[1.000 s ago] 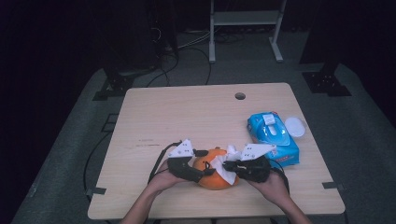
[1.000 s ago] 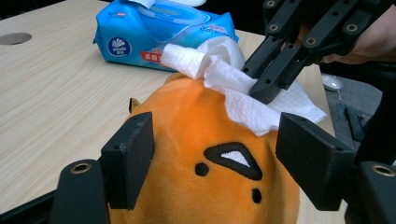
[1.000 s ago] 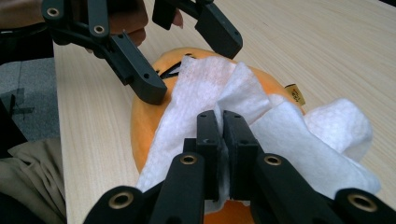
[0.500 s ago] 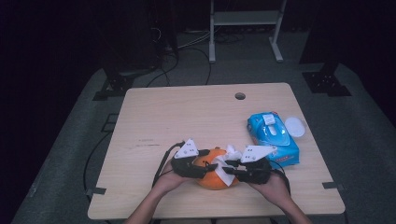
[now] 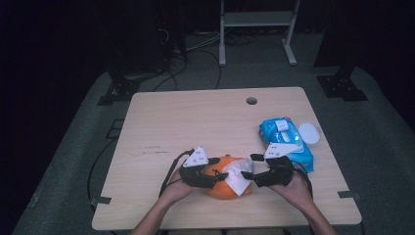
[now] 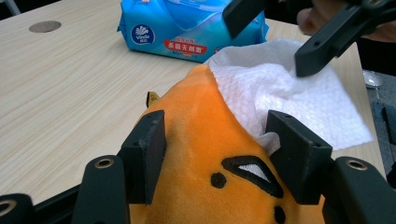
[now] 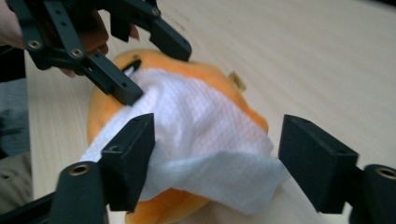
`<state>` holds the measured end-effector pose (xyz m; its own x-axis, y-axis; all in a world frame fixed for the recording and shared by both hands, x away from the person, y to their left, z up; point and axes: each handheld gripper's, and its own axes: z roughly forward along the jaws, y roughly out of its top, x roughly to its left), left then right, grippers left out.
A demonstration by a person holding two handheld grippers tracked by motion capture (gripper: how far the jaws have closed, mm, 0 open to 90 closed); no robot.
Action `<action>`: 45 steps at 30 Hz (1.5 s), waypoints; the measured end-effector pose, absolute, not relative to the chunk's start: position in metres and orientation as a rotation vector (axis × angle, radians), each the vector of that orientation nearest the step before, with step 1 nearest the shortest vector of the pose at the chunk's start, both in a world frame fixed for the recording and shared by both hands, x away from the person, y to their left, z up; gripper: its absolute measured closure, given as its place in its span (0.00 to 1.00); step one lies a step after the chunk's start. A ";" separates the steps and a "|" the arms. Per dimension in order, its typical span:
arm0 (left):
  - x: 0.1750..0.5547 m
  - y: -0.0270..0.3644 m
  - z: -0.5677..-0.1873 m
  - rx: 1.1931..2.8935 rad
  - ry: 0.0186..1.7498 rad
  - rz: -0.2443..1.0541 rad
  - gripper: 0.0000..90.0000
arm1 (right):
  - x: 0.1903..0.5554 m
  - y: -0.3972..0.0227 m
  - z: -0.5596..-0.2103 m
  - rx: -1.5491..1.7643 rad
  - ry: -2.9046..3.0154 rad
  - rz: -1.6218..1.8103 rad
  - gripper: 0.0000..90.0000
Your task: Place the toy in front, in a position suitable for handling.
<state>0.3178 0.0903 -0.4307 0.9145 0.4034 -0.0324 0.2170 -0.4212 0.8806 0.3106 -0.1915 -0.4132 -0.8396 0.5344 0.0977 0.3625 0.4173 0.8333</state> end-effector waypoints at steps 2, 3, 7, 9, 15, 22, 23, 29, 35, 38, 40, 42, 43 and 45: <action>0.318 0.090 -0.431 2.020 0.446 0.220 0.43 | 0.314 -0.193 -0.418 0.835 2.512 1.411 0.28; 0.318 0.091 -0.431 2.021 0.444 0.219 0.43 | 0.316 -0.193 -0.421 0.852 2.532 1.420 0.28; 0.318 0.091 -0.431 2.019 0.437 0.218 0.43 | 0.319 -0.189 -0.427 0.871 2.592 1.428 0.33; 0.318 0.091 -0.431 2.019 0.434 0.216 0.42 | 0.320 -0.189 -0.428 0.869 2.621 1.437 0.43; 0.318 0.092 -0.431 2.018 0.422 0.199 0.39 | 0.314 -0.191 -0.424 0.829 2.624 1.449 0.80; 0.318 0.093 -0.431 2.023 0.392 0.177 0.33 | 0.300 -0.185 -0.409 0.716 2.621 1.455 0.93; 0.318 0.093 -0.431 2.025 0.389 0.177 0.33 | 0.298 -0.184 -0.407 0.703 2.623 1.471 0.93; 0.316 0.091 -0.430 2.039 0.368 0.177 0.31 | 0.291 -0.165 -0.399 0.607 2.643 1.499 0.94; 0.316 0.091 -0.432 2.052 0.368 0.183 0.33 | 0.294 -0.151 -0.411 0.619 2.560 1.406 0.93; 0.317 0.093 -0.432 2.049 0.370 0.179 0.33 | 0.294 -0.150 -0.411 0.615 2.540 1.405 0.89; 0.317 0.092 -0.432 2.057 0.366 0.182 0.33 | 0.294 -0.147 -0.411 0.597 2.537 1.390 0.84; 0.317 0.093 -0.431 2.074 0.352 0.184 0.32 | 0.292 -0.144 -0.413 0.564 2.525 1.368 0.81; 0.317 0.094 -0.430 2.082 0.348 0.181 0.31 | 0.292 -0.143 -0.414 0.559 2.523 1.370 0.81; 0.319 0.096 -0.426 2.095 0.345 0.153 0.26 | 0.291 -0.142 -0.417 0.554 2.524 1.360 0.83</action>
<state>0.3187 0.0958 -0.4265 0.9519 0.3051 -0.0294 0.1831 -0.4892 0.8527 0.2908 -0.1419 -0.4166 -0.9046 0.4260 -0.0147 0.2220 0.5002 0.8370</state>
